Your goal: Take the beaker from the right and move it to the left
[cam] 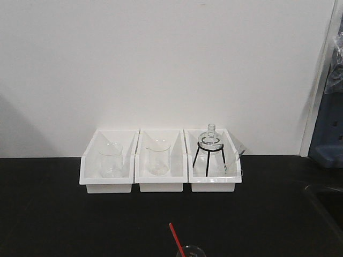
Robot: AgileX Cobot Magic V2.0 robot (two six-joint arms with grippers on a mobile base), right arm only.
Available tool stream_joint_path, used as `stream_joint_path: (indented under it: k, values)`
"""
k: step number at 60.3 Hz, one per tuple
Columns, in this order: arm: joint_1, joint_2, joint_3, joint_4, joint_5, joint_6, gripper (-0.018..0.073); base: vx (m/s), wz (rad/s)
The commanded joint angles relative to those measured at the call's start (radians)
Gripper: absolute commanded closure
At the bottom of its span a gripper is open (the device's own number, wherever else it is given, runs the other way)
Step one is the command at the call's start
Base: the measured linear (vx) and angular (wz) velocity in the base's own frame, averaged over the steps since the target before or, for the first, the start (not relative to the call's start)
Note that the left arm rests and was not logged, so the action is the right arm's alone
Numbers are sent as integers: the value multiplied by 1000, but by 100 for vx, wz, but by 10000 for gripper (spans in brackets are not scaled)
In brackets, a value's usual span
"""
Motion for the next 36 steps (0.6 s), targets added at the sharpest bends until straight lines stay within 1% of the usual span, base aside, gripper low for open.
stream_joint_path:
  k: [1, 36]
  values:
    - [-4, -4, 9, 6, -106, -7, 563, 0, 0]
    - [-4, -11, 9, 4, -106, -7, 563, 0, 0]
